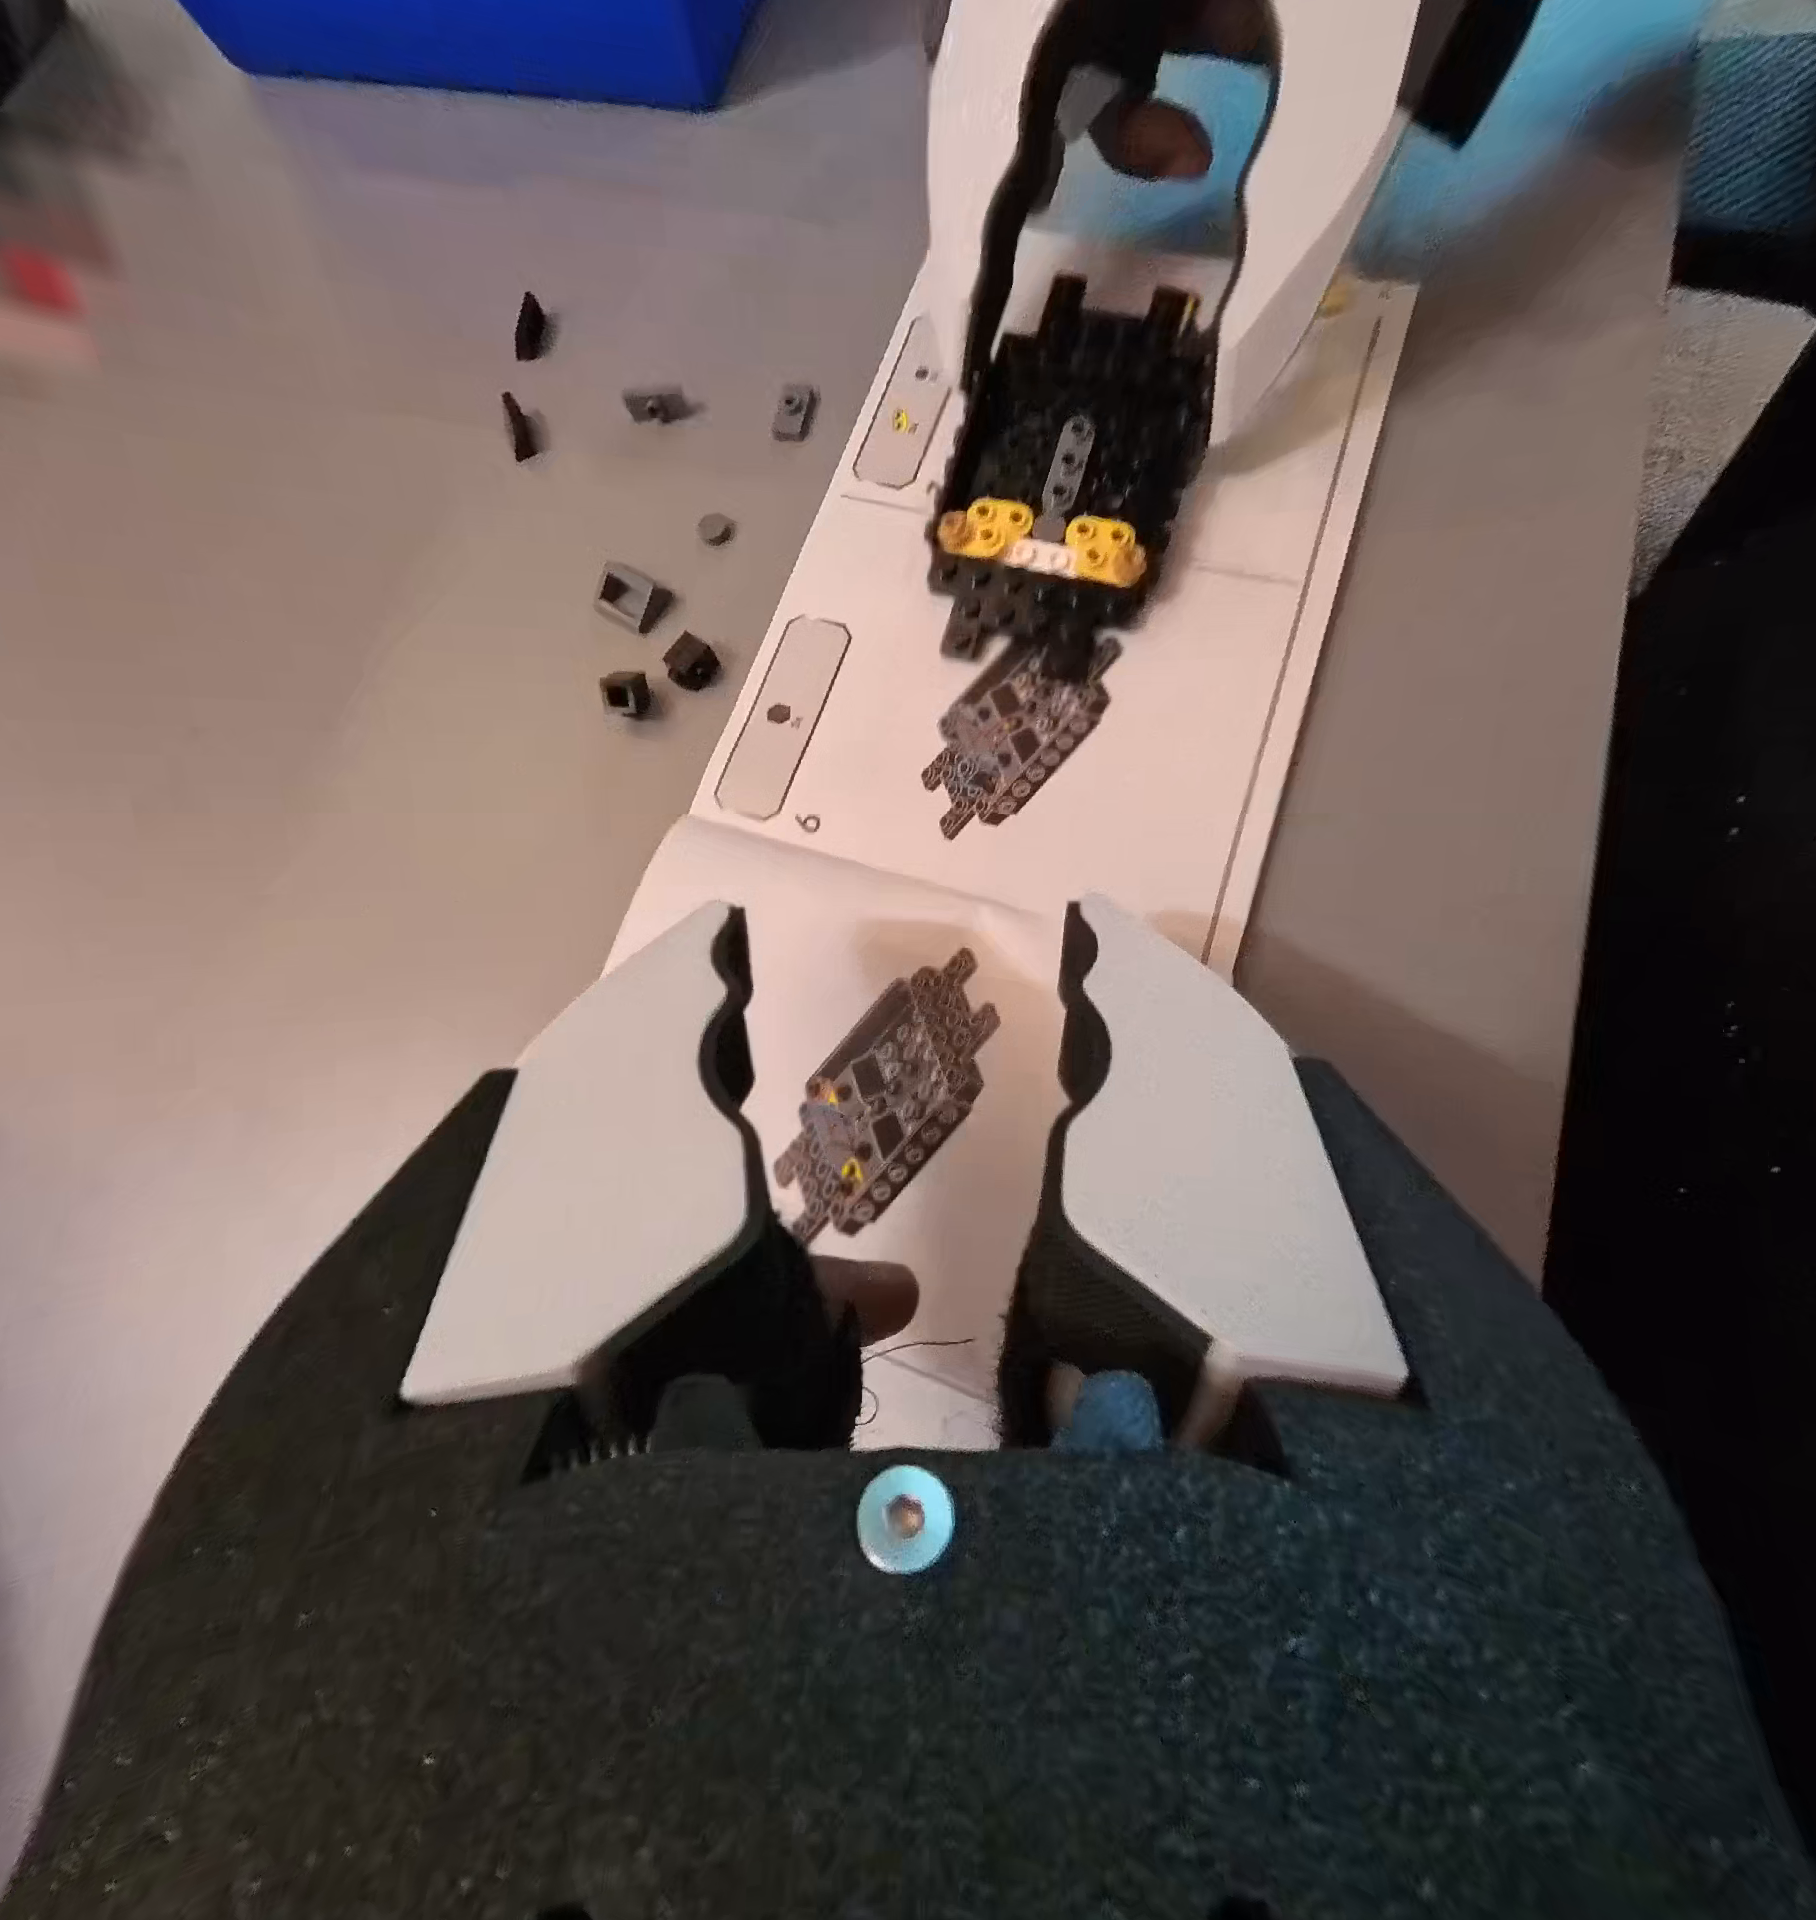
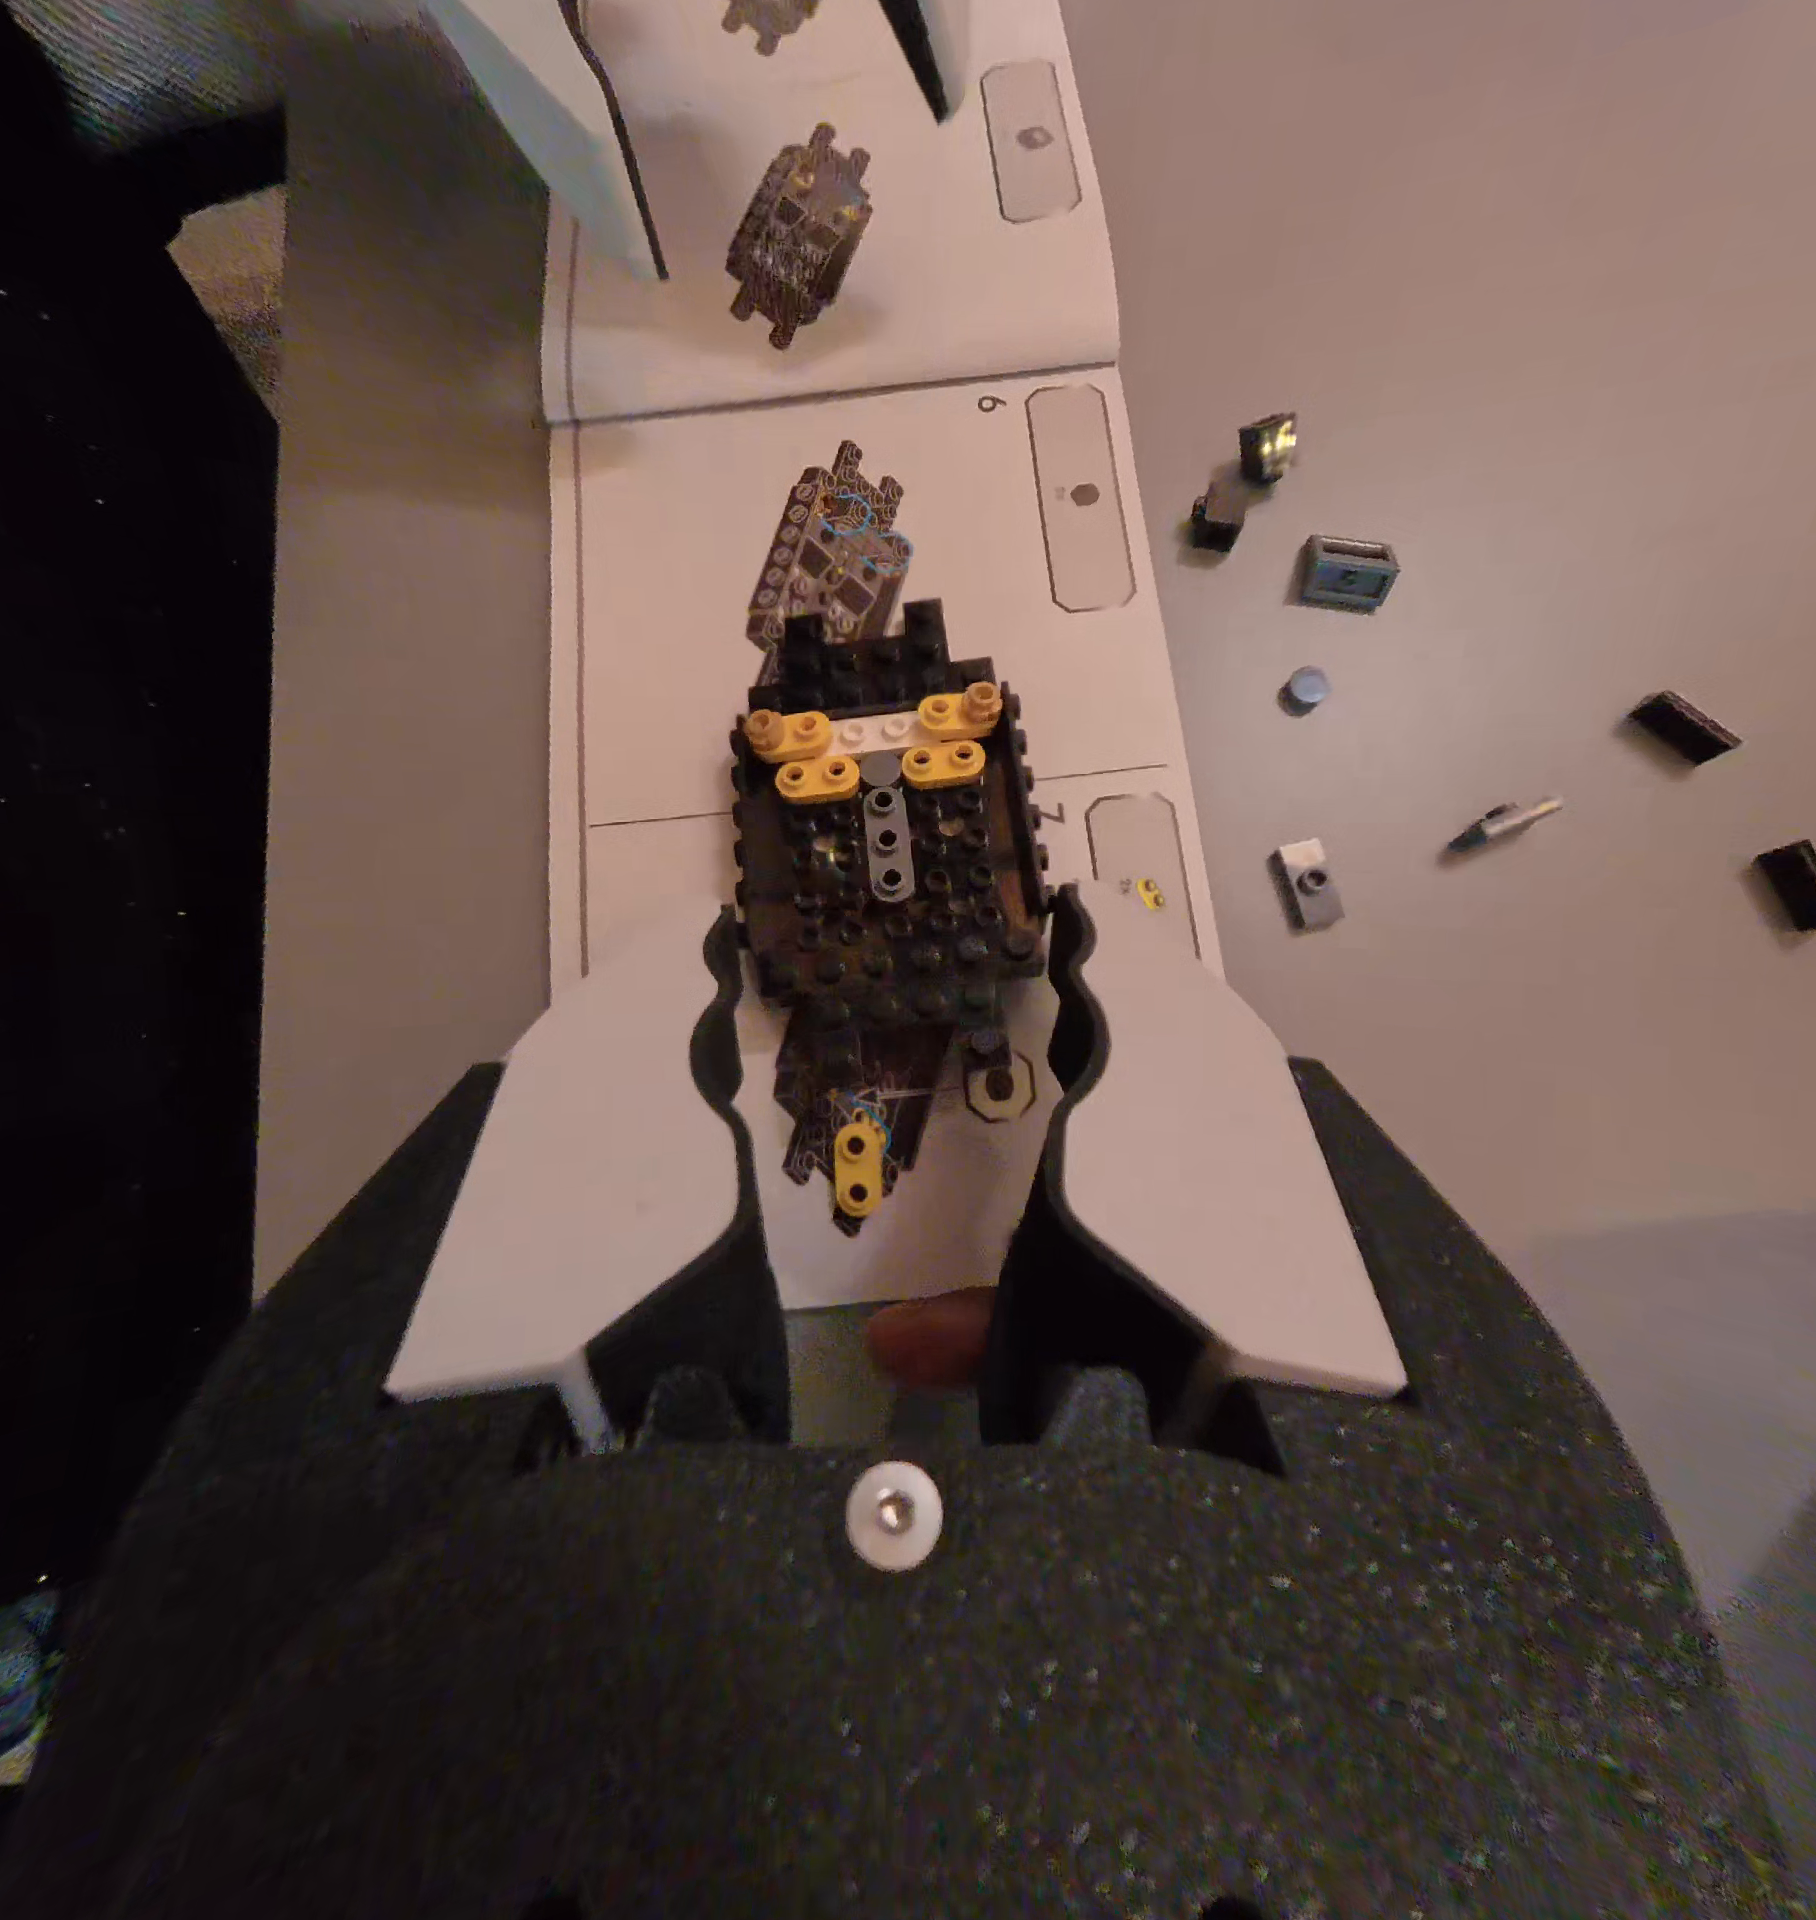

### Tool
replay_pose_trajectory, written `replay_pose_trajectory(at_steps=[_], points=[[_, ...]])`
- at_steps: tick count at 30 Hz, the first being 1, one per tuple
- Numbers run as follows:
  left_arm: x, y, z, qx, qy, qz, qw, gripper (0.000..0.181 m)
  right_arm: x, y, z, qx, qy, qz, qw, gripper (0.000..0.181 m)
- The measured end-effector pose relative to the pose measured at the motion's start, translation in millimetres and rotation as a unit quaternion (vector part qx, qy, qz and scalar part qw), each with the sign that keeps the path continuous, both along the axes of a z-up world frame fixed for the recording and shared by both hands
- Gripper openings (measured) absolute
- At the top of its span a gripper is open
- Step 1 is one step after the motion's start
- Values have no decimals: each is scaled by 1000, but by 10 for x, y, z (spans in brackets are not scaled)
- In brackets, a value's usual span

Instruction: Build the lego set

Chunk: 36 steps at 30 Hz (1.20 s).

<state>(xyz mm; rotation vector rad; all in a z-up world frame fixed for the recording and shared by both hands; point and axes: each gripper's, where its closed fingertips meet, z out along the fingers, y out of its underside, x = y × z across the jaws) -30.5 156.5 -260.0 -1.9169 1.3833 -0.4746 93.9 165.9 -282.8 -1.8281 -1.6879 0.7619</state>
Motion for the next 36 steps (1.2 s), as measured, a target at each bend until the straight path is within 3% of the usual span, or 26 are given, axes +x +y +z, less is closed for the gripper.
replay_pose_trajectory(at_steps=[6,11,18,24,28,32,36], points=[[-234,-68,-122,1,23,18,1000,65,61,-47,45,6,-3,-14,1000,58],[-346,-278,-238,-10,65,10,998,31,-104,-145,-24,4,-7,3,1000,57],[-480,-443,-143,5,55,37,998,31,-388,-198,-41,12,-13,29,999,58],[-1209,-233,-89,27,82,138,987,37,-481,-214,-60,10,-10,32,999,58],[-1627,-176,-114,18,86,191,978,31,-471,-193,-67,0,-8,36,999,58],[-1568,-366,-293,-68,64,164,982,23,-420,-162,-71,-7,-9,43,999,58],[-1316,-451,-296,-88,26,141,986,23,-247,-85,-74,-9,-13,48,999,58]])
